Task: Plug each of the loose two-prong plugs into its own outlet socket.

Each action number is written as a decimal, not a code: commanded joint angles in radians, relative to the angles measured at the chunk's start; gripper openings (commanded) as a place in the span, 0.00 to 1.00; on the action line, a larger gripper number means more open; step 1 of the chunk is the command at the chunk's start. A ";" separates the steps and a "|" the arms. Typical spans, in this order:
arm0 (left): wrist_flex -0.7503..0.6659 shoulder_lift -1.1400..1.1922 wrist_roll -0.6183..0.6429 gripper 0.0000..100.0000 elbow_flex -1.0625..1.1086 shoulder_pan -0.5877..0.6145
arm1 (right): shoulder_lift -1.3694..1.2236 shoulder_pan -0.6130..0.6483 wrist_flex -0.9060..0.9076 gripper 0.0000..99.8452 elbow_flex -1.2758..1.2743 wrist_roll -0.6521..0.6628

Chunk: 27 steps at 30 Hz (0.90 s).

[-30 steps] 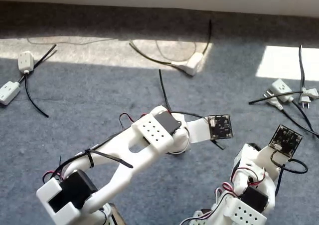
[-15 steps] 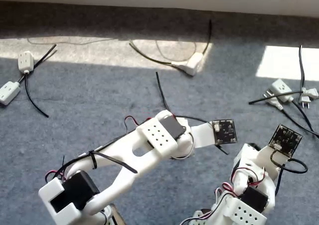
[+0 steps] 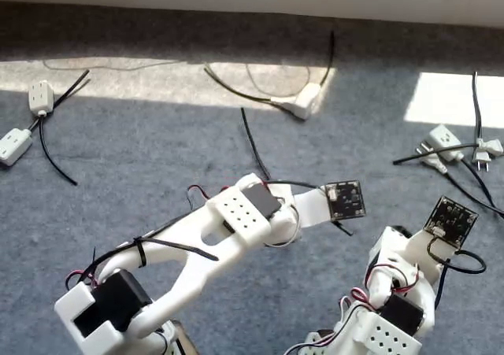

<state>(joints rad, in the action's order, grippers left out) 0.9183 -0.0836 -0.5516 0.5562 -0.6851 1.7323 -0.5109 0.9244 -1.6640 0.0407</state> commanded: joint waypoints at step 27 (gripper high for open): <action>0.344 -0.200 -0.060 0.01 0.030 -0.102 | 0.005 0.010 0.001 0.01 -0.018 0.009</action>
<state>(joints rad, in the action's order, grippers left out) 1.2451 -0.2156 -0.6160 0.5777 -0.7833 1.7323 -0.5109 0.9244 -1.6640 0.0407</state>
